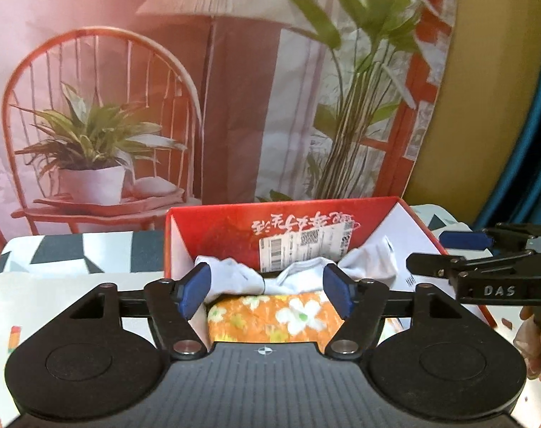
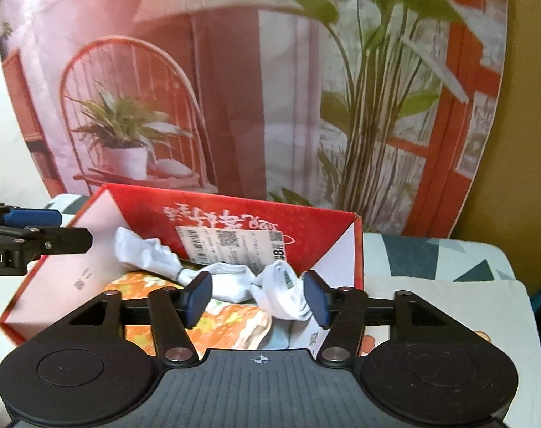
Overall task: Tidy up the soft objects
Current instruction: 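Open both grippers to drop the white cloth into the box, then lower both grippers to the white plastic packet beside the box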
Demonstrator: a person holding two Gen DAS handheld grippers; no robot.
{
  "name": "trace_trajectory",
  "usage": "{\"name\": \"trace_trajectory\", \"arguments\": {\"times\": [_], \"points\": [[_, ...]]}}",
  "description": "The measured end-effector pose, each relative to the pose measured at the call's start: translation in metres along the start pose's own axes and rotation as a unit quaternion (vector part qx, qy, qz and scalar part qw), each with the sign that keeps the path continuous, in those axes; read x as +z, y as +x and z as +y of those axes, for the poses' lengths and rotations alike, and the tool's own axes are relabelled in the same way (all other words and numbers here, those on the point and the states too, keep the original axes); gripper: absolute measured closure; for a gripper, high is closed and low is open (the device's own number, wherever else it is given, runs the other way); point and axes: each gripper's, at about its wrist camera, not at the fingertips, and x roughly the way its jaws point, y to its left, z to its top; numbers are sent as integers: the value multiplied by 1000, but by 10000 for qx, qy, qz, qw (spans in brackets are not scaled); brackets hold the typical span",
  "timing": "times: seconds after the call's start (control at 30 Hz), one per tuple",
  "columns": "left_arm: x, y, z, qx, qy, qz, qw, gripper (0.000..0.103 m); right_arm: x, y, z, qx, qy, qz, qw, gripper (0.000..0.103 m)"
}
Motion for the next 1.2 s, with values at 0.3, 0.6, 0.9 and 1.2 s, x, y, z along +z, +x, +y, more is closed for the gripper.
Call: {"name": "trace_trajectory", "arguments": {"times": [0.3,0.6,0.9,1.2], "points": [[-52,-53,-7,333,-82,-288,9990,19,-43,-60,15,-43,-191,-985,9949,1],[-109,-86,-7,787,-298,-361,9958,17,-104,-96,29,-51,14,-1300,9915,1],[-142,-96,-4,1046,-587,-190,9926,16,-166,-99,48,42,-90,-832,9965,0],[-167,-90,7,1287,-819,116,9882,16,-205,-82,89,-86,-936,-452,9945,1]]}}
